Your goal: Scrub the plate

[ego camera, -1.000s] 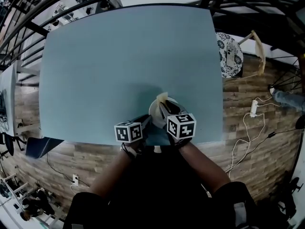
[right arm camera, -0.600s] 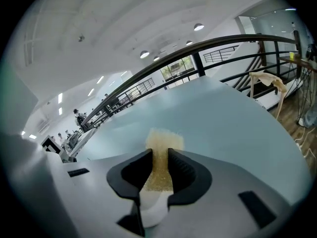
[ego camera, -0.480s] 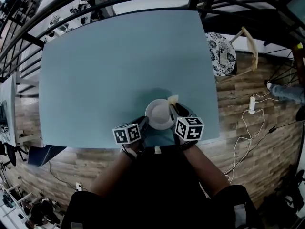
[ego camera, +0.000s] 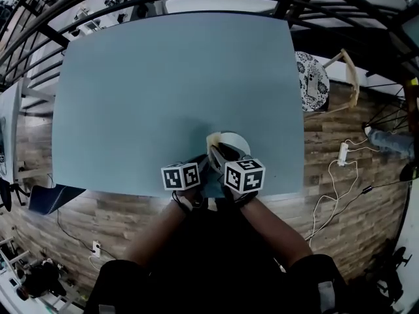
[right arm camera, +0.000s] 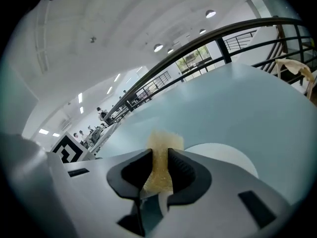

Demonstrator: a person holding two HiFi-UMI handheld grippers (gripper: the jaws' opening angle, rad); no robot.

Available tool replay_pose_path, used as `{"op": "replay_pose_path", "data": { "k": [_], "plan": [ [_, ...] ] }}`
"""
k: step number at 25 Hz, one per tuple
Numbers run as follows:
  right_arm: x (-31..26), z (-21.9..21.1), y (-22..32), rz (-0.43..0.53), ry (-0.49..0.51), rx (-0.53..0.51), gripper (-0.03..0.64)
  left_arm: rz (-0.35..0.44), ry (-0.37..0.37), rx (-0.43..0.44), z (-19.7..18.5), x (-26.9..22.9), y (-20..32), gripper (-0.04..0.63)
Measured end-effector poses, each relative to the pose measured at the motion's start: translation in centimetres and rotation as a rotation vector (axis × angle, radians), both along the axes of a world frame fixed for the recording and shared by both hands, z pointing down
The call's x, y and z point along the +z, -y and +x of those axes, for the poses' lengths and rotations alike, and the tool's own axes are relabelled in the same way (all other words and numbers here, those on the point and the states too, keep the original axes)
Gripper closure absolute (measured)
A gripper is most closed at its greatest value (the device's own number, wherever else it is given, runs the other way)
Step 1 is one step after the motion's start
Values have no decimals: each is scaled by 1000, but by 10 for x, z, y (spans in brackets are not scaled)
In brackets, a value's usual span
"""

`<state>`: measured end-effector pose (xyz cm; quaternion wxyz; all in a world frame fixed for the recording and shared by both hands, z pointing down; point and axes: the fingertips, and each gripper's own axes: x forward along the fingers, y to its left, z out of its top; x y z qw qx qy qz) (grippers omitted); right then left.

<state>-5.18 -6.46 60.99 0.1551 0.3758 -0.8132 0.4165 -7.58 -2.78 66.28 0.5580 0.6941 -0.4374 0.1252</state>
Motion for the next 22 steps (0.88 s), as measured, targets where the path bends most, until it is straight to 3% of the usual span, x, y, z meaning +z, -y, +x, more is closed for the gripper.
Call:
{"op": "replay_pose_path", "data": {
  "k": [10,22],
  "plan": [
    [19,-9,4,-84,28,7,512,-3,2,-19,-3,0,3,525],
    [22,32,5,-84,15,82,512,3,18,-47,0,-2,2,525]
  ]
}}
